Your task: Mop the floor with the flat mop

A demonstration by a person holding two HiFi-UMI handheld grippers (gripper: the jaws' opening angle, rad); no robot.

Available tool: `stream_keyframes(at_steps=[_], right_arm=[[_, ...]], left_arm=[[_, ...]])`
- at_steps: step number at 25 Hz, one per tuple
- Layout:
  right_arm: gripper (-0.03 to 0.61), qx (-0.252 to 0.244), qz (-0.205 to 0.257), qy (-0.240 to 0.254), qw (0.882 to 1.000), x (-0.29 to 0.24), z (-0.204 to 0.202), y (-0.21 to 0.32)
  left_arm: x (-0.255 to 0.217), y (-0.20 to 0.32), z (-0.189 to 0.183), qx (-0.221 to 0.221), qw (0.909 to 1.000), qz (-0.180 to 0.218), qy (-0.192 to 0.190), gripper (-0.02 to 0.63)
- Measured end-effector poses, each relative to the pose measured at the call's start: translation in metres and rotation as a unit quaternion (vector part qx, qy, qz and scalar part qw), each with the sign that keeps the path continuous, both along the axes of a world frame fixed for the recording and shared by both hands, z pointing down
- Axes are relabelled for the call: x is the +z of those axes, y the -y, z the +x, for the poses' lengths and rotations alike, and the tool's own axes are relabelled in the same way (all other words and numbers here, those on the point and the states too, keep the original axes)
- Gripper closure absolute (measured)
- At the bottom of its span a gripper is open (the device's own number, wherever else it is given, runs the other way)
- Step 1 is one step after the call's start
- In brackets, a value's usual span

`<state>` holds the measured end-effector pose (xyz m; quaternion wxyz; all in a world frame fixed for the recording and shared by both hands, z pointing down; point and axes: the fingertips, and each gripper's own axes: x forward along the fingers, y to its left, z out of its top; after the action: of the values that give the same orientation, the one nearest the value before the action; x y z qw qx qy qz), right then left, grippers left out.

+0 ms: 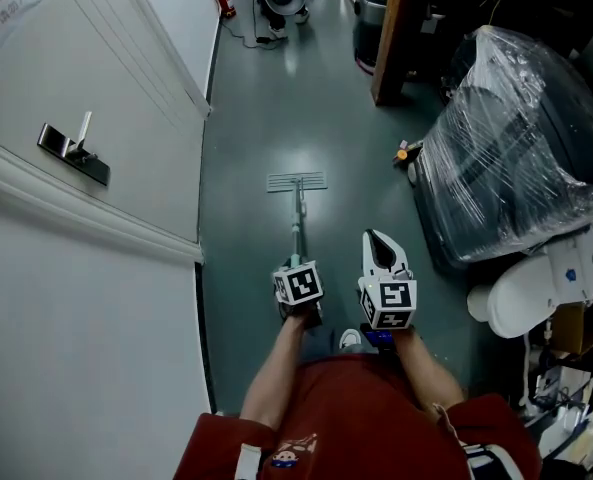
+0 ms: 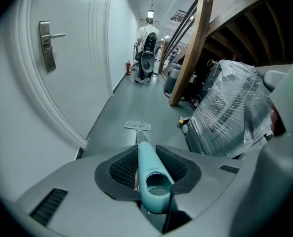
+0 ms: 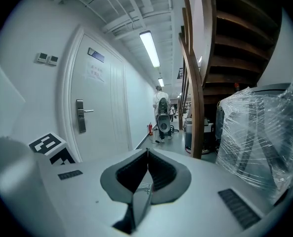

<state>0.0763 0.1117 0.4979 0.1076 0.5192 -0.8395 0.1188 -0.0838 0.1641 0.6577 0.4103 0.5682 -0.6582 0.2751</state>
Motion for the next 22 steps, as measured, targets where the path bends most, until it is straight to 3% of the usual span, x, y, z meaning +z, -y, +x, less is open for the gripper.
stream_keyframes(at_steps=[6, 22], right_arm=[[0.560, -0.001, 0.002, 0.009, 1.000, 0.000, 0.035, -0.044], [0.560, -0.018, -0.019, 0.015, 1.000, 0.012, 0.071, -0.147]], left_arm=[[-0.003, -0.049, 0.031, -0.009, 1.0000, 0.002, 0.002, 0.489], [-0.007, -0.162, 0.075, -0.018, 0.9998, 0.000, 0.000, 0.489]])
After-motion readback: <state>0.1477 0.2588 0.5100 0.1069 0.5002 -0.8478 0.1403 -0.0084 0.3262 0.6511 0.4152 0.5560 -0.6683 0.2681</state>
